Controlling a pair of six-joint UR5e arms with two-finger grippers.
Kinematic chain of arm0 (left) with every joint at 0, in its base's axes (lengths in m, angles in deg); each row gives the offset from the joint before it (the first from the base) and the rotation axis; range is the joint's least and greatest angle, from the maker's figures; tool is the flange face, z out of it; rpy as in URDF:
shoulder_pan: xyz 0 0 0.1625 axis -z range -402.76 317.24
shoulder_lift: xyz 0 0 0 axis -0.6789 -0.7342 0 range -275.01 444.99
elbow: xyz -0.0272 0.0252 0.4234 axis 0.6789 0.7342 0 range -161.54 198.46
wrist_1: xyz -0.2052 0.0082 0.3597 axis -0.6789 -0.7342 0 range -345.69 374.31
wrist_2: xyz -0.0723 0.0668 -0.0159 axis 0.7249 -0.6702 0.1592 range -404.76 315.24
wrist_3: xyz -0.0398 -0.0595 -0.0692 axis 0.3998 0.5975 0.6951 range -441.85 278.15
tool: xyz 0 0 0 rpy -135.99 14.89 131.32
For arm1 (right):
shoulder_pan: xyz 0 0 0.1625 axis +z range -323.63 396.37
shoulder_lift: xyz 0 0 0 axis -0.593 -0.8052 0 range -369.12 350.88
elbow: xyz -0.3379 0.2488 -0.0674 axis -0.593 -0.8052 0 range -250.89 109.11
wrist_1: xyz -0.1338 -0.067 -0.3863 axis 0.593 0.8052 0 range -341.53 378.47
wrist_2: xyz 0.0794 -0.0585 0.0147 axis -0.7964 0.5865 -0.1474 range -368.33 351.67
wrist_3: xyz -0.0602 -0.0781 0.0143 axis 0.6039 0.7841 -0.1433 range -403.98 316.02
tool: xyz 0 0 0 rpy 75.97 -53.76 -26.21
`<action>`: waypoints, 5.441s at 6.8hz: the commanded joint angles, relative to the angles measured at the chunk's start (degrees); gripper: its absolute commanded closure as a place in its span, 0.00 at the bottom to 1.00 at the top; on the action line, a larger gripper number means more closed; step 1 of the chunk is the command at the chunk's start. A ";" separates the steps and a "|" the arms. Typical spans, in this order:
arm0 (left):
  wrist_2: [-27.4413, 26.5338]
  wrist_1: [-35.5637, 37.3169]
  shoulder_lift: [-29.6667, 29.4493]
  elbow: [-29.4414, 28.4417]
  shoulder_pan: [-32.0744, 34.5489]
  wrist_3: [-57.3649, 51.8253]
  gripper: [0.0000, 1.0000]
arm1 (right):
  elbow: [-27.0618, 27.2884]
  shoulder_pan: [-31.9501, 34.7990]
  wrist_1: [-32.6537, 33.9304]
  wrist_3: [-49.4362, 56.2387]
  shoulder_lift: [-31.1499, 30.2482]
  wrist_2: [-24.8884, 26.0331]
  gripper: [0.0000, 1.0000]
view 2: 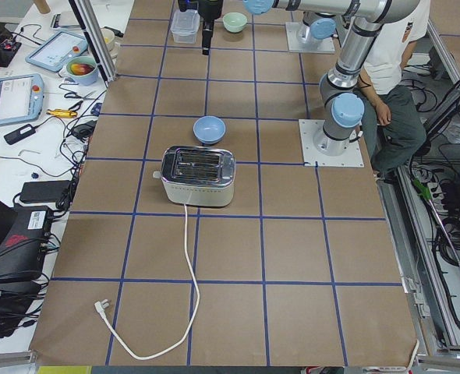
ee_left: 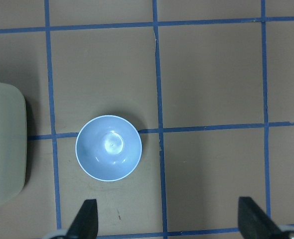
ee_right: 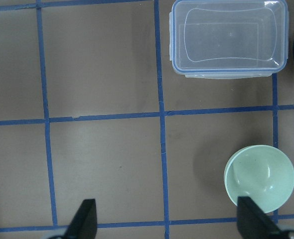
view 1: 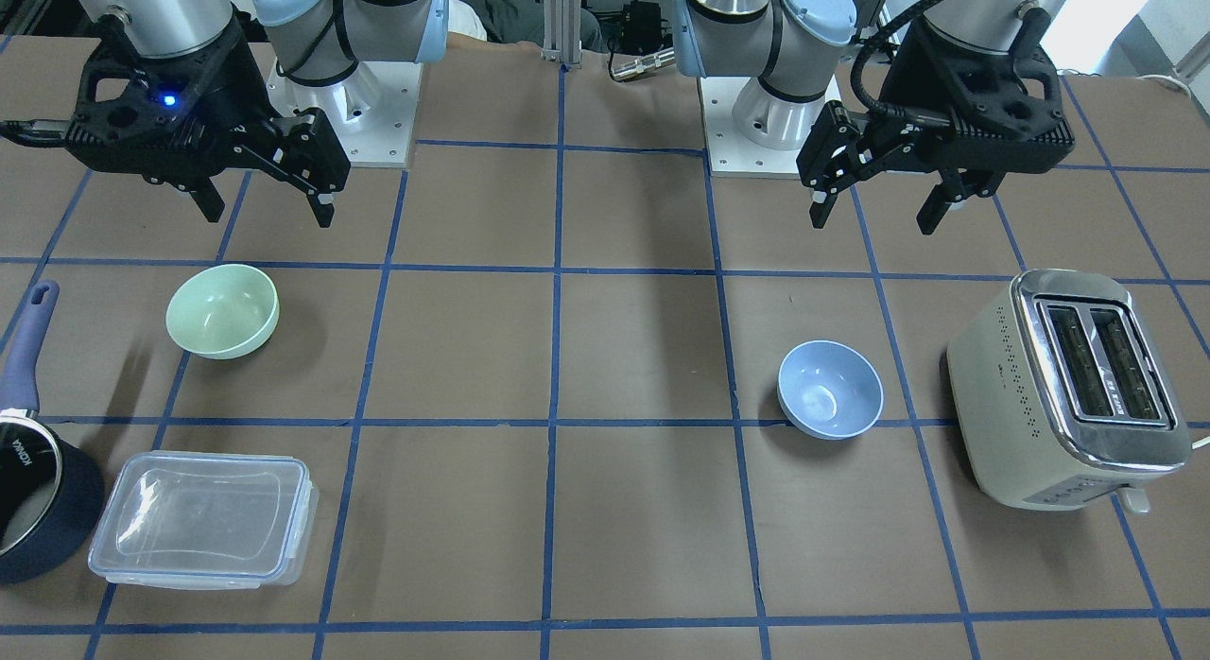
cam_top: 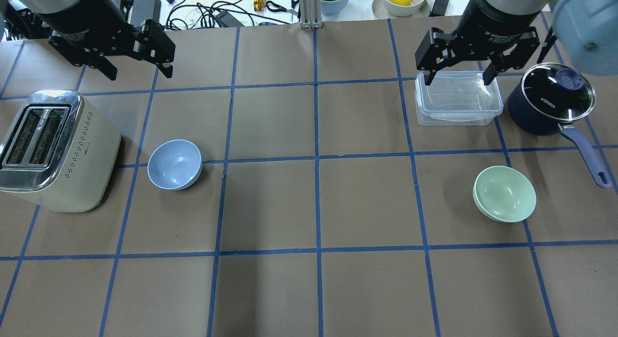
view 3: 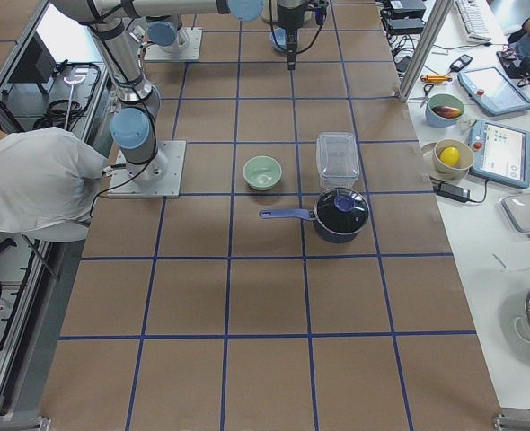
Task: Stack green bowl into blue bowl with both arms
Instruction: 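Lower the left gripper onto the rim of the light blue bowl, then slide the blue bowl to center with left gripper while right reaches green bowl, then release blue bowl, raise left gripper while right gripper grasps green bowl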
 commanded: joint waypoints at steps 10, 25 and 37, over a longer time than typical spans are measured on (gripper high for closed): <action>0.09 35.31 -17.07 27.19 -1.84 -1.15 0.00 | 0.10 0.18 -0.36 0.09 -0.44 -0.21 0.00; -0.06 33.38 -26.40 10.32 31.82 42.18 1.00 | 17.99 -21.13 4.08 27.88 0.70 0.06 0.00; 4.40 -1.73 -1.84 1.00 -0.03 1.82 0.00 | 36.58 -35.25 33.21 35.60 7.03 -1.17 1.00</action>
